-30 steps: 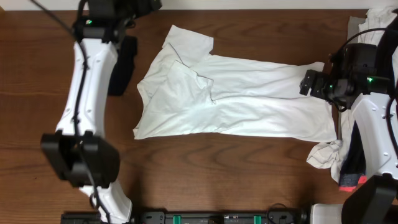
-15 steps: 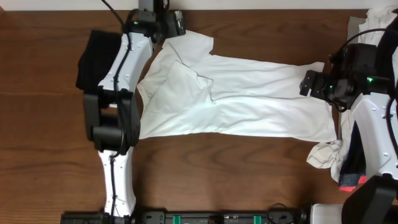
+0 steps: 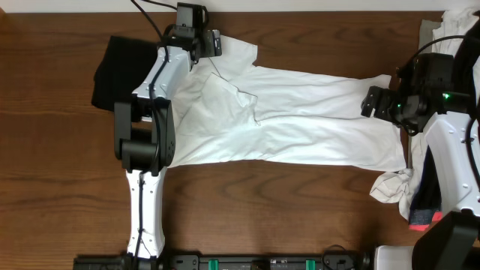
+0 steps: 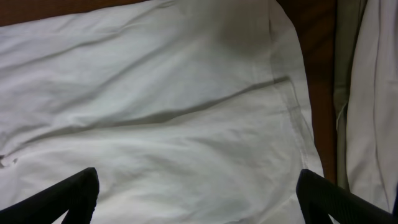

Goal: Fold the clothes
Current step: 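Reach the left gripper to the shirt's upper-left corner and grasp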

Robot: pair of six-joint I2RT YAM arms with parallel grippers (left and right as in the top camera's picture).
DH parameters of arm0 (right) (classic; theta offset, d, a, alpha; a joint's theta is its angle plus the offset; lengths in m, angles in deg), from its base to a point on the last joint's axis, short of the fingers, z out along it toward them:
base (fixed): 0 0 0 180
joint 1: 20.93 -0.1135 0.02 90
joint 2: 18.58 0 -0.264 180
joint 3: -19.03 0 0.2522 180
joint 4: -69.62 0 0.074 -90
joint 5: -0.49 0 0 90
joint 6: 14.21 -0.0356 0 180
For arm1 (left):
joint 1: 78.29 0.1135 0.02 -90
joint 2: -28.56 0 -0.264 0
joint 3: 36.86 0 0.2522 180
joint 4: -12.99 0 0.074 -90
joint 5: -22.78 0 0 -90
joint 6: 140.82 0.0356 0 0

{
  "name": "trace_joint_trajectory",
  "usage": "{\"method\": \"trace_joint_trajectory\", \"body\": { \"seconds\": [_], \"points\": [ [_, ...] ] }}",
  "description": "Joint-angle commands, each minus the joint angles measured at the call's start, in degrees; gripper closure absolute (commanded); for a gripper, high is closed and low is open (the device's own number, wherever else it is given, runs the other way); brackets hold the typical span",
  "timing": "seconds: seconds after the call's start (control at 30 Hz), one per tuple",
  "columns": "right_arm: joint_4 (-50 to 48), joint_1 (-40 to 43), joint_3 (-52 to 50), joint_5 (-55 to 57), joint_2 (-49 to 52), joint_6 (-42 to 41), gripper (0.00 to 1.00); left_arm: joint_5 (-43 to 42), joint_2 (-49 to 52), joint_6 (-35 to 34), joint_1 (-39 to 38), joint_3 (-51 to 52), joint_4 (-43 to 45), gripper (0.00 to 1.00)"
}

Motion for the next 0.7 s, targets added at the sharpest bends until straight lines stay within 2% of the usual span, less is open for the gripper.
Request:
{"method": "trace_joint_trajectory", "body": {
  "seconds": [0.0,0.33,0.67],
  "points": [
    [0.2,0.3,0.4,0.6,-0.3,0.3,0.01,1.1,1.7,2.6,-0.8,-0.8,1.2,0.12],
    [1.4,0.3,0.4,0.6,-0.3,0.3,0.01,3.9,4.6,8.8,-2.4,-0.8,6.3,0.16],
    [1.5,0.3,0.4,0.6,-0.3,0.3,0.01,7.3,7.9,8.8,-2.3,-0.8,9.4,0.16]
  ]
}}
